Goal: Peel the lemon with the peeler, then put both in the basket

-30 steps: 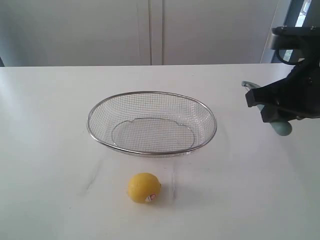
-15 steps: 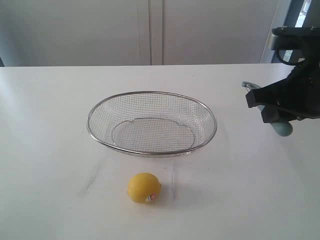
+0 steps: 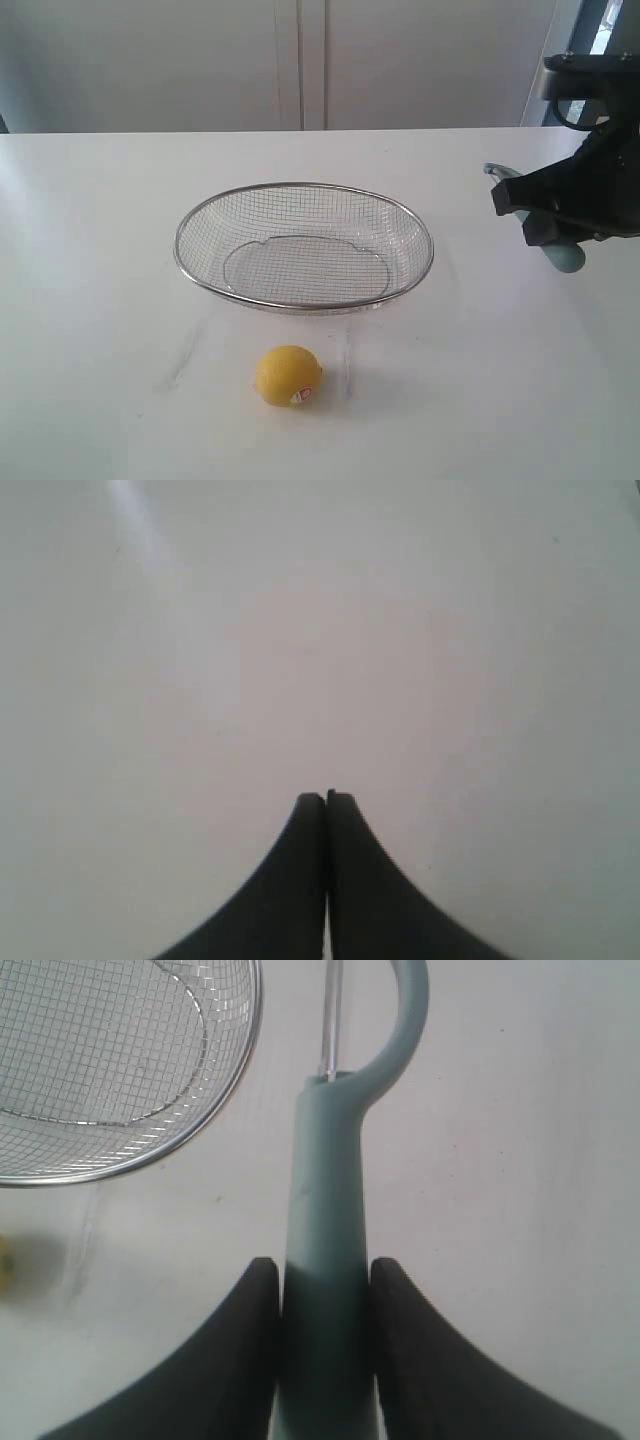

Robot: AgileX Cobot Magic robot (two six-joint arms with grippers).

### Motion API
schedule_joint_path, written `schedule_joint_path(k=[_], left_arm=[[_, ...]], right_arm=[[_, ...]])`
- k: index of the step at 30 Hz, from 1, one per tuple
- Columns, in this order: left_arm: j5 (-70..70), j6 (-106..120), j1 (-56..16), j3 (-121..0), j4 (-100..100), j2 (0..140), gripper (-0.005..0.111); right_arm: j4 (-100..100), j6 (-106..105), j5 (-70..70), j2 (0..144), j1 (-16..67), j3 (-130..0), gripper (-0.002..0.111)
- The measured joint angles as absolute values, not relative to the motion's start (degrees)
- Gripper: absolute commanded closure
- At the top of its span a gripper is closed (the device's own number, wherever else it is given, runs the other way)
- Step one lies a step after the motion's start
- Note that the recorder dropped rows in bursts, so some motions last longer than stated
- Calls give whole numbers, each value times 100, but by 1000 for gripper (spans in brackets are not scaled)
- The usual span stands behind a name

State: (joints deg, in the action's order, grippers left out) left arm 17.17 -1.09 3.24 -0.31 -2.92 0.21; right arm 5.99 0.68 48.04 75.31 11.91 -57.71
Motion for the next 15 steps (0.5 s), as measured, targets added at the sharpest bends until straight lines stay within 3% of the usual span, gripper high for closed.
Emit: schedule_joint_path(k=[15], left_arm=[[-148,-109,324,-18,-292,21,107]], right_arm=[[599,68,4804,7531,1191,-5771,108]])
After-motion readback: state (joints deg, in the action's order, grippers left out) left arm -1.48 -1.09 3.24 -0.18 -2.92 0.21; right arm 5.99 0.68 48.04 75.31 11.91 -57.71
